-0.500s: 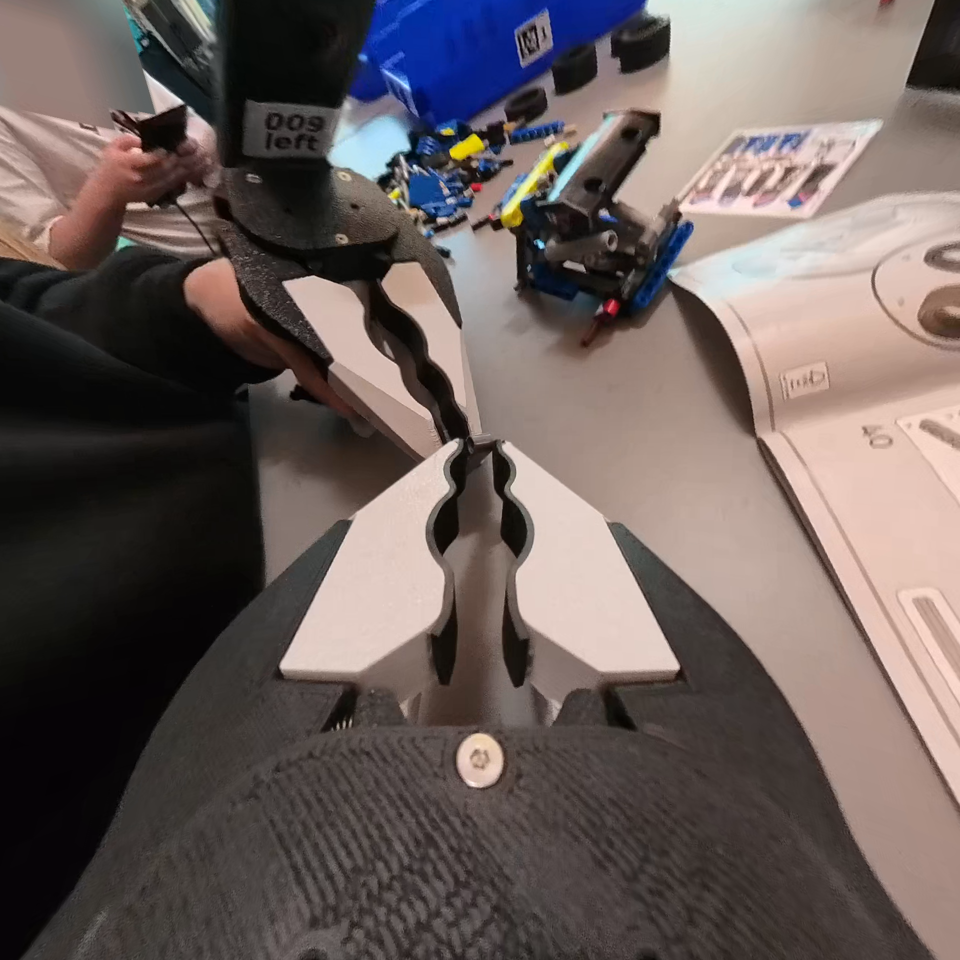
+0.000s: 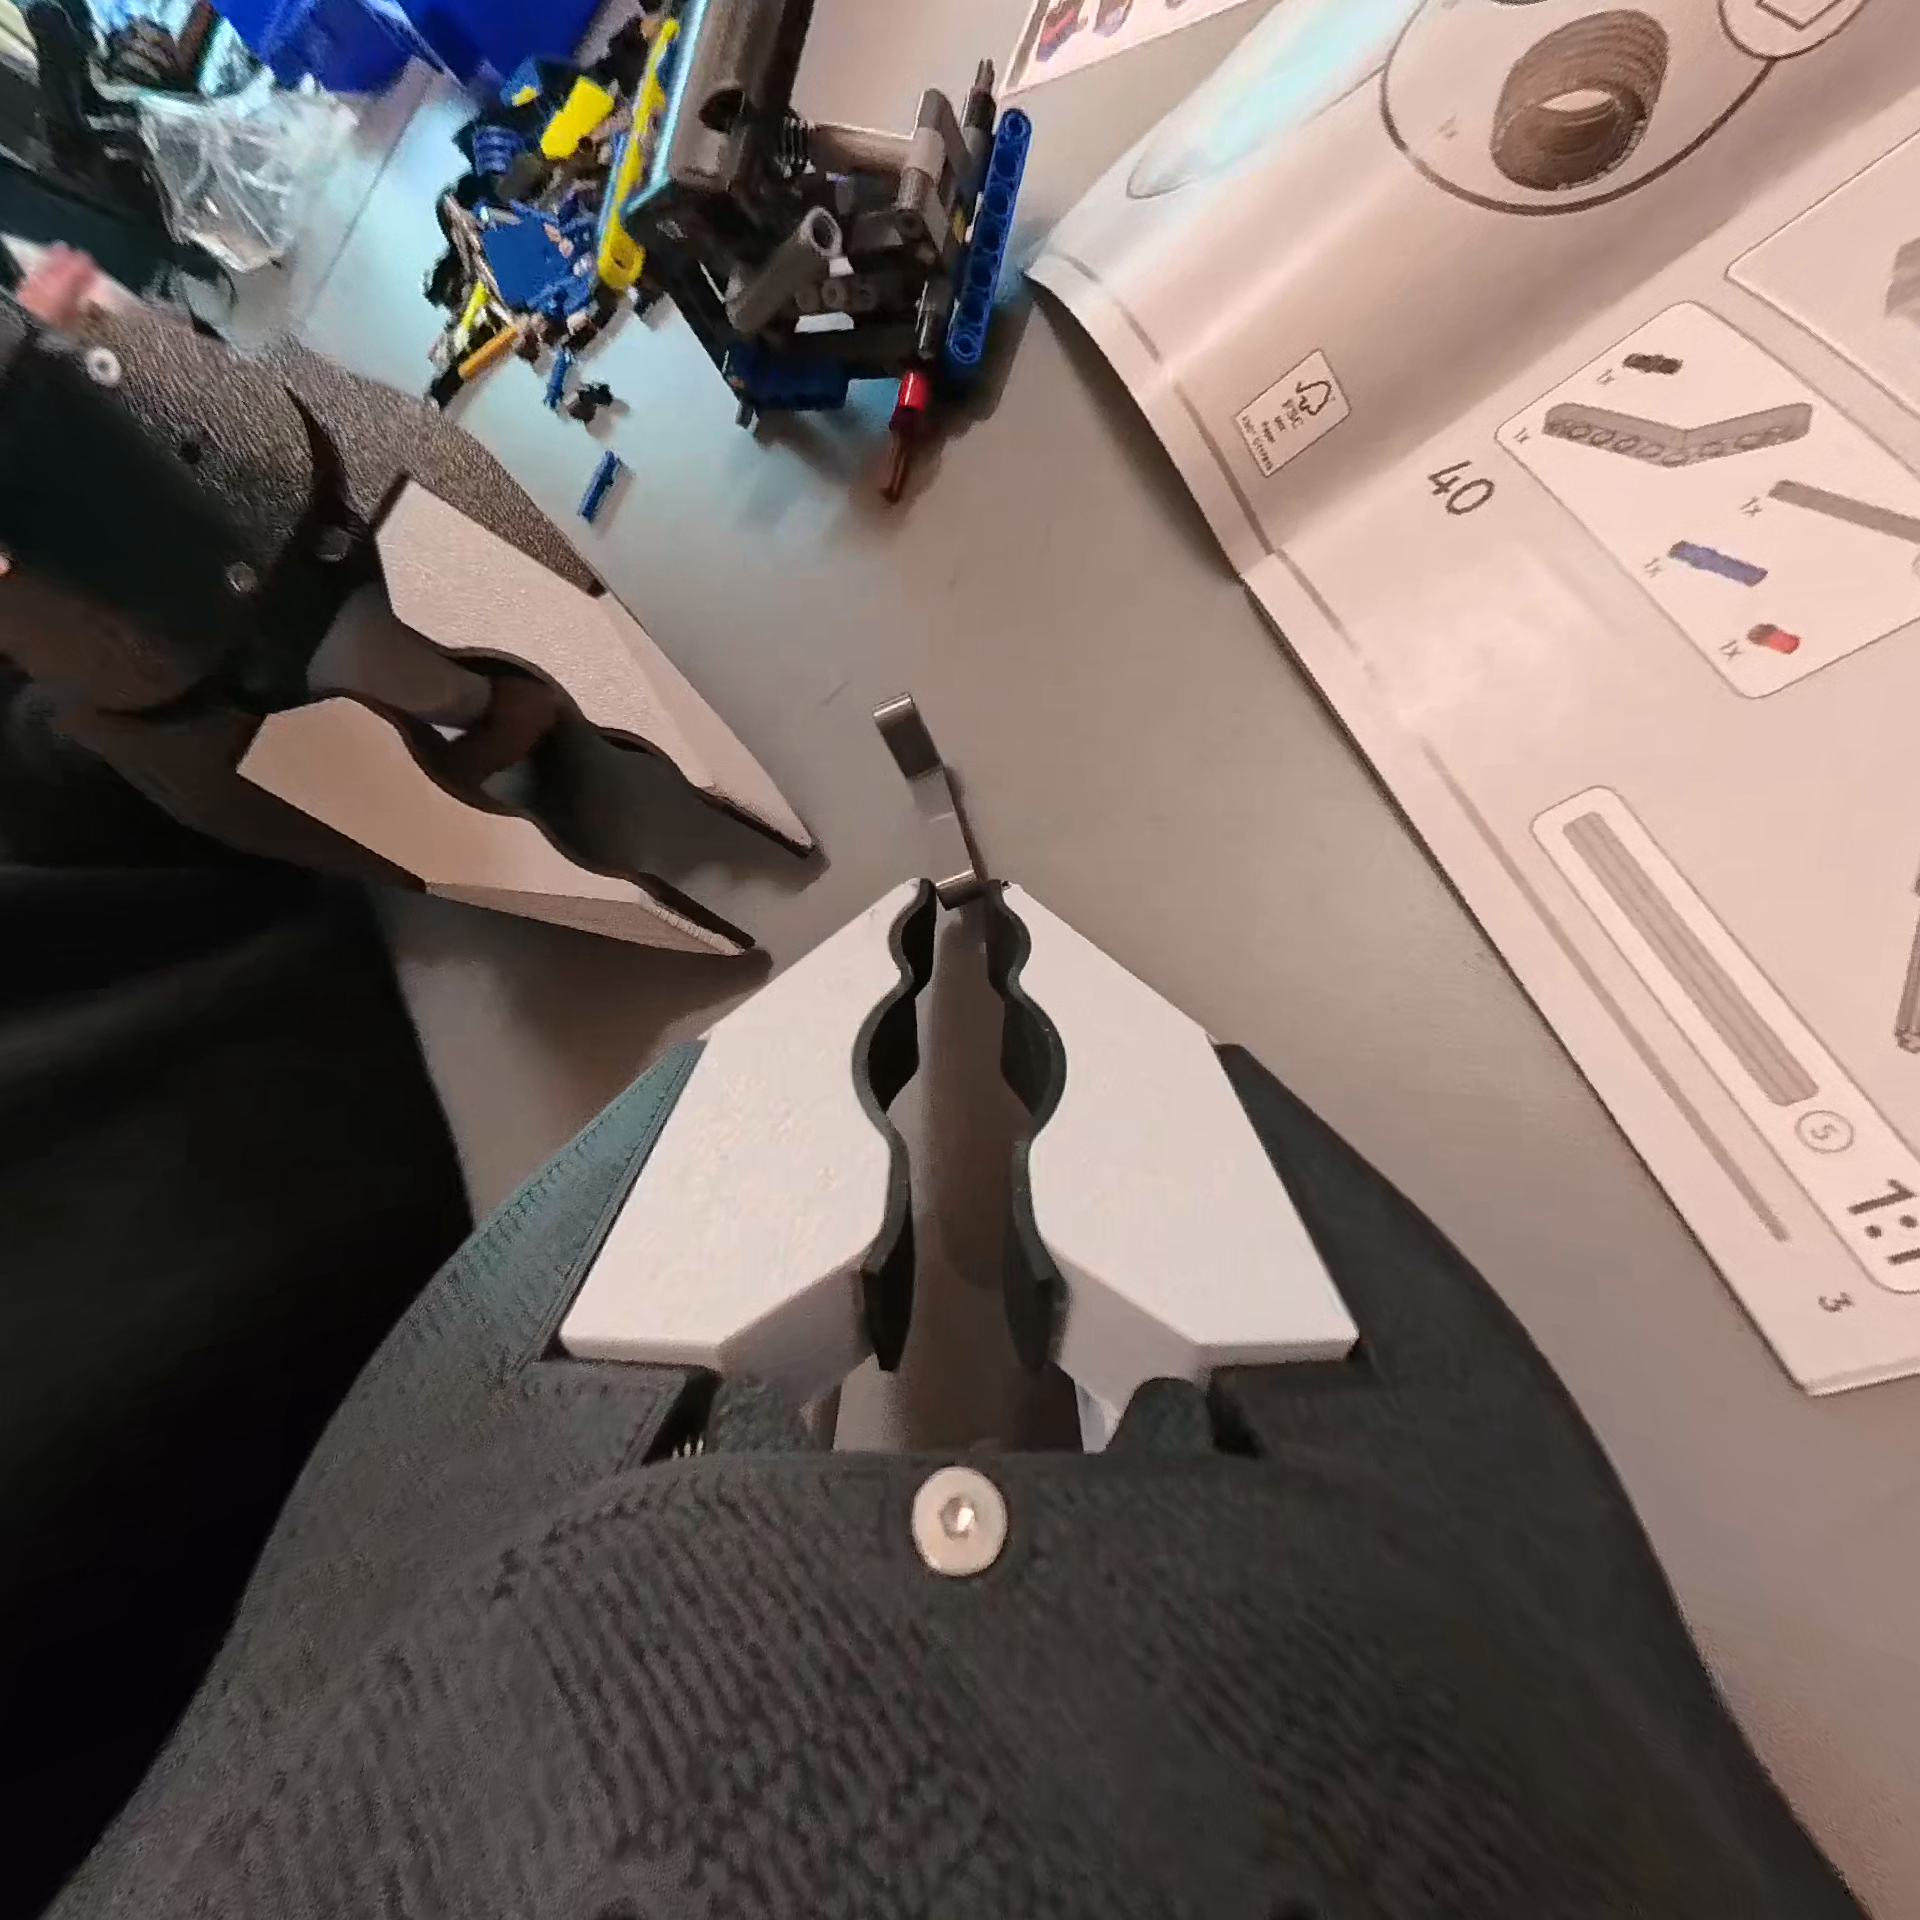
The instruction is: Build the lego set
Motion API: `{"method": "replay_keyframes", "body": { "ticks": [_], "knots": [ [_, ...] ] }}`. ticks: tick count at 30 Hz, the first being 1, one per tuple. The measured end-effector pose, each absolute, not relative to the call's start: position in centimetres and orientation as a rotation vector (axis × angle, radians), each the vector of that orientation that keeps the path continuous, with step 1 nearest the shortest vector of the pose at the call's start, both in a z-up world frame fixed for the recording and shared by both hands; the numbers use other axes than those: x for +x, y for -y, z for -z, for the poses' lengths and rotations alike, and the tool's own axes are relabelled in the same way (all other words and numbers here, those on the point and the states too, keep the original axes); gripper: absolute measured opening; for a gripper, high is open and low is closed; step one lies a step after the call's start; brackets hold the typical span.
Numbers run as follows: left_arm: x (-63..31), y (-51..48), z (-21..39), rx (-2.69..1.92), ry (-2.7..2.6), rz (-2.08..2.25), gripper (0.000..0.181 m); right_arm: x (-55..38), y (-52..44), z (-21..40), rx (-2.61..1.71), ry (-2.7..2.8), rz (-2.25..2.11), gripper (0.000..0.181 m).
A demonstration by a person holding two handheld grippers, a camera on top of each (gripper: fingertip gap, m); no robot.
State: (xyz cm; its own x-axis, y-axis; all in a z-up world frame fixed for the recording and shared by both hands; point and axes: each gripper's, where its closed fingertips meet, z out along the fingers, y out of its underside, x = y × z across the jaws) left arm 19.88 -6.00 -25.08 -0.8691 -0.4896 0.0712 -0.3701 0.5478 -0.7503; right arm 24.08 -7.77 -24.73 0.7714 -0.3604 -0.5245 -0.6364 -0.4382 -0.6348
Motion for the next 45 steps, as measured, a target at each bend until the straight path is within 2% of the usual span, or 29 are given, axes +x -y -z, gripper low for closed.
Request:
{"method": "replay_keyframes", "body": {
  "ticks": [8, 13, 18, 23, 24, 31, 37, 41, 45],
  "knots": [
    [19.6, 5.2, 23.8, -0.742, -2.596, 1.293, 0.016, 21.9, 7.3, 24.8, -2.174, -0.619, -0.723, 0.006],
    [20.1, 5.2, 22.5, -0.340, -2.512, 1.181, 0.032, 21.3, 6.8, 24.8, -2.256, -0.526, -0.825, 0.007],
    [20.6, 4.6, 25.0, -0.065, -2.552, 0.962, 0.021, 21.5, 6.6, 24.7, -2.275, -0.483, -0.818, 0.010],
    [20.3, 5.1, 25.3, -0.163, -2.613, 1.037, 0.012, 23.4, 6.8, 24.3, -2.320, -0.353, -0.470, 0.029],
    [20.0, 5.4, 25.4, -0.198, -2.635, 1.060, 0.008, 23.4, 6.8, 24.0, -2.322, -0.282, -0.393, 0.026],
    [18.2, 6.6, 23.6, -0.304, -2.596, 1.242, 0.015, 22.8, 5.5, 23.6, -2.349, 0.101, -0.083, 0.032],
    [19.3, -2.4, 19.8, -0.613, -2.354, 1.231, 0.014, 22.8, 4.8, 24.6, -2.411, 0.357, 0.002, 0.025],
    [18.8, -12.0, 20.5, -0.909, -2.270, 1.019, 0.015, 22.4, 5.0, 25.1, -2.439, 0.457, -0.079, 0.023],
    [16.1, -22.3, 21.5, -1.232, -2.212, 0.752, 0.013, 21.5, 5.6, 25.4, -2.427, 0.589, -0.188, 0.011]
  ]
}}
